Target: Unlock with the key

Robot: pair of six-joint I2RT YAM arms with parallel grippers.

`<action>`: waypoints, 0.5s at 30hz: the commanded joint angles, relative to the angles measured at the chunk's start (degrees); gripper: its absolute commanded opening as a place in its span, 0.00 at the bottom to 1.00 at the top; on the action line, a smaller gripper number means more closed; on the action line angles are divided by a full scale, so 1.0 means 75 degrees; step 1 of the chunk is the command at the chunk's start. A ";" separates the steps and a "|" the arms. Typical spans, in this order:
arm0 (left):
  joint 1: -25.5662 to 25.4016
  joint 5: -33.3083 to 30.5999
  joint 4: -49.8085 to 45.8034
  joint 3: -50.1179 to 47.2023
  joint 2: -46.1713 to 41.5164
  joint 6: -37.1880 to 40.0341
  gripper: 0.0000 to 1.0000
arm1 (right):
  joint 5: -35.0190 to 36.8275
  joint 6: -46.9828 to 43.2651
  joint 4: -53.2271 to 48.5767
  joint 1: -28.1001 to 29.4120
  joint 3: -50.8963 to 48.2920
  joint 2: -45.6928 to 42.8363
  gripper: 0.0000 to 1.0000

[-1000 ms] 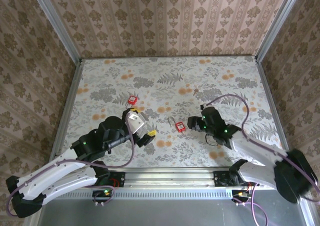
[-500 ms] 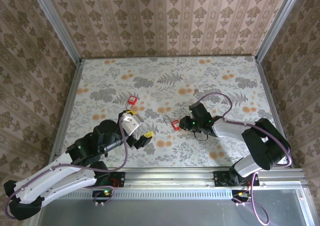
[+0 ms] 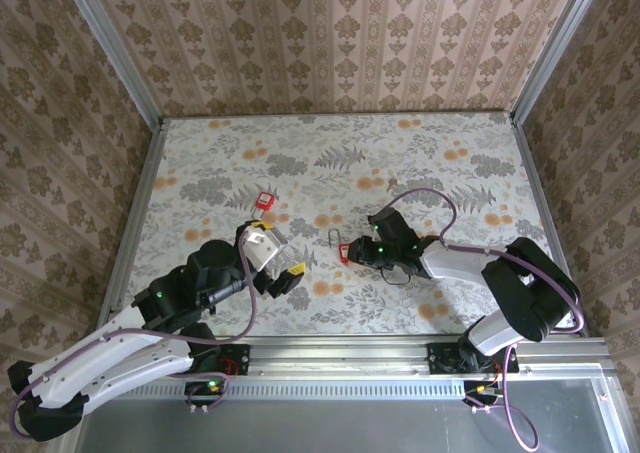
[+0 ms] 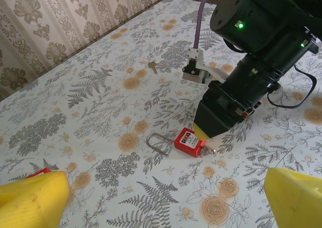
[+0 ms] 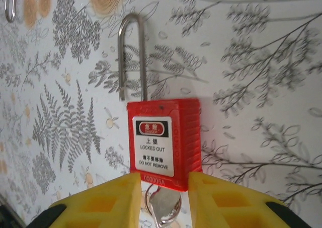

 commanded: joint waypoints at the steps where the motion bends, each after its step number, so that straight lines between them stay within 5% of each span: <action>1: -0.0069 -0.0118 -0.0078 -0.0087 -0.0066 -0.0116 1.00 | -0.0081 0.0002 -0.0557 0.0181 0.0236 -0.0249 0.34; 15: -0.0166 -0.0200 -0.0087 -0.0113 -0.0100 -0.0214 1.00 | 0.1882 -0.0250 -0.2600 0.0321 0.1190 -0.0523 0.73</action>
